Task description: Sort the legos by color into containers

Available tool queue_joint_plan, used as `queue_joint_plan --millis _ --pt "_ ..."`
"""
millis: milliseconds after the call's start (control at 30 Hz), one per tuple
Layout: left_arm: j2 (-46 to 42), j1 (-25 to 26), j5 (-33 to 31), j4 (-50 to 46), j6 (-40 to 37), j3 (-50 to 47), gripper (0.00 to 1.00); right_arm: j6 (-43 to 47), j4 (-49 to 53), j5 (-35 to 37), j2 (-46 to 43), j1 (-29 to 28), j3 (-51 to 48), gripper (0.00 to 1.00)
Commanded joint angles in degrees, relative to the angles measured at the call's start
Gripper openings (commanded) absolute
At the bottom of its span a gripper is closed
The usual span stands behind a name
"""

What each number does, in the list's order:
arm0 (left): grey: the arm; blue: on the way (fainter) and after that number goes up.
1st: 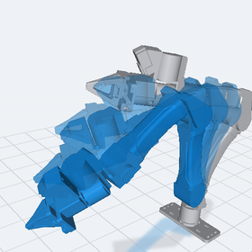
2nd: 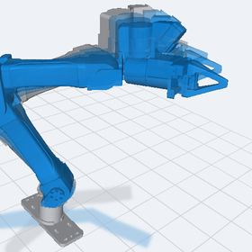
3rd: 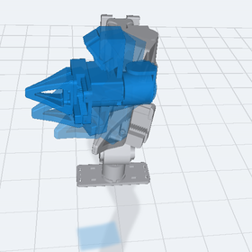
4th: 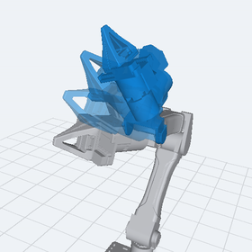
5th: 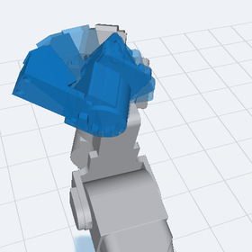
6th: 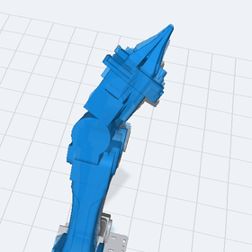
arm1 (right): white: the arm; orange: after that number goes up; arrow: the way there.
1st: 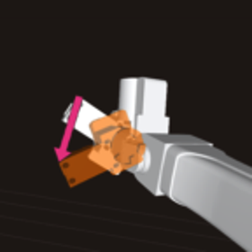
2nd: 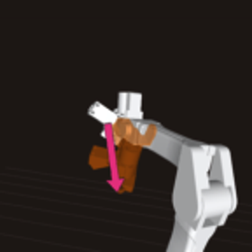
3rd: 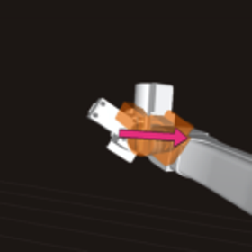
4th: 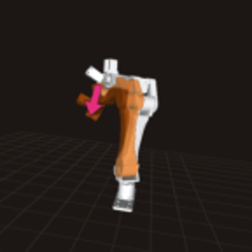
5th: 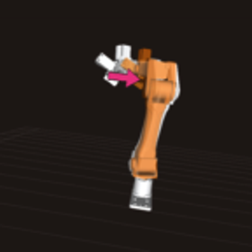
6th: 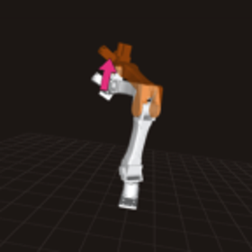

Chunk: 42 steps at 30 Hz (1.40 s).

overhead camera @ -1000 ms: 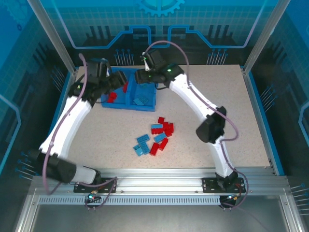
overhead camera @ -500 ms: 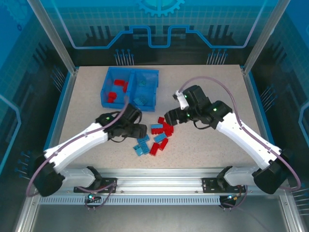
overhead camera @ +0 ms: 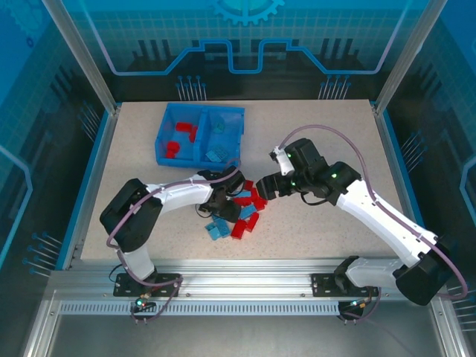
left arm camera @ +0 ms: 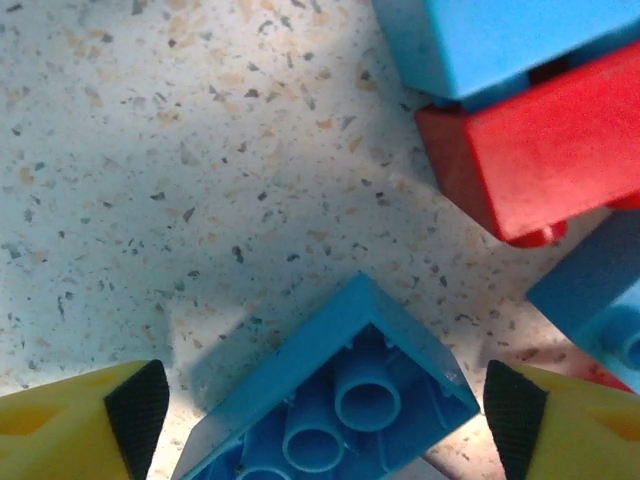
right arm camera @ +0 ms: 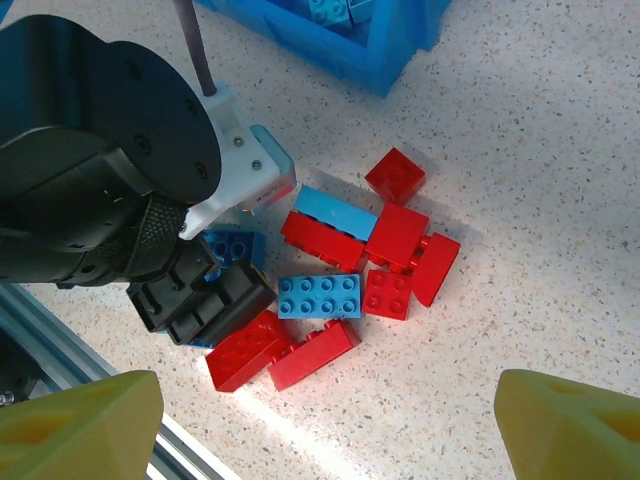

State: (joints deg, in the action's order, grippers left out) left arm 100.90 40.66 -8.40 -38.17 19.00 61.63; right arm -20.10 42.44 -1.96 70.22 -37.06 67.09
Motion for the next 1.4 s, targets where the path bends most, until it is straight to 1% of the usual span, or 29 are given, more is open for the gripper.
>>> queue_joint_plan --millis 0,67,233,467,600,700,800,867,933,1033,1133,1267,1367 --pt "0.69 0.0 -3.14 -0.18 -0.61 0.87 0.73 -1.24 -0.01 0.32 -1.58 0.67 -0.79 0.87" --pt "0.72 -0.25 -4.74 -0.65 0.77 0.76 0.65 -1.6 -0.4 0.54 -1.9 0.67 -0.97 0.87" --pt "-1.02 -1.34 -7.94 -0.55 5.06 -0.94 0.53 -1.92 -0.24 0.59 -1.84 0.67 -0.73 0.87" --pt "-5.63 -6.49 -4.21 3.06 9.9 -4.75 0.35 -3.01 -0.24 0.73 -2.01 0.7 -0.21 0.87" --pt "-9.06 -7.1 -5.04 -0.82 10.44 -2.73 0.32 -3.79 -0.19 1.81 -2.95 0.67 -0.16 0.87" --pt "-13.45 -7.09 -5.03 -2.72 10.57 1.92 0.31 -4.63 -0.59 2.6 -3.98 0.67 -0.12 0.87" --pt "-15.32 -7.1 -8.78 -1.66 9.17 8.68 0.3 -5.96 -1.1 4.33 -5.03 0.67 -0.07 0.87" --pt "-13.11 -8.04 -12.22 -0.16 7.38 14.63 0.3 -7.02 -1.52 6.27 -5.93 0.67 -0.43 0.87" --pt "-8.9 -9.82 -14.18 1.26 6.01 20.46 0.3 -7.82 -1.65 8.16 -6.91 0.78 -0.88 0.88" --pt "-0.5 -13.32 -14.48 1.83 5.28 30.17 0.3 -8.96 -1.14 8.84 -8.41 0.94 -1.34 0.88" --pt "7.64 -15.24 -16.0 2.58 4.62 38.19 0.29 -10.12 -0.26 8.85 -10.36 0.89 -2.07 0.88" --pt "17.53 -17.73 -13.83 1.31 5.55 47.45 0.32 -11.24 0.27 9.16 -13.24 1.01 -3.58 0.88" --pt "22.99 -19.22 -12.45 -0.11 6.29 52.8 0.36 -11.66 1.01 9.42 -15.05 1.02 -4.05 0.88"
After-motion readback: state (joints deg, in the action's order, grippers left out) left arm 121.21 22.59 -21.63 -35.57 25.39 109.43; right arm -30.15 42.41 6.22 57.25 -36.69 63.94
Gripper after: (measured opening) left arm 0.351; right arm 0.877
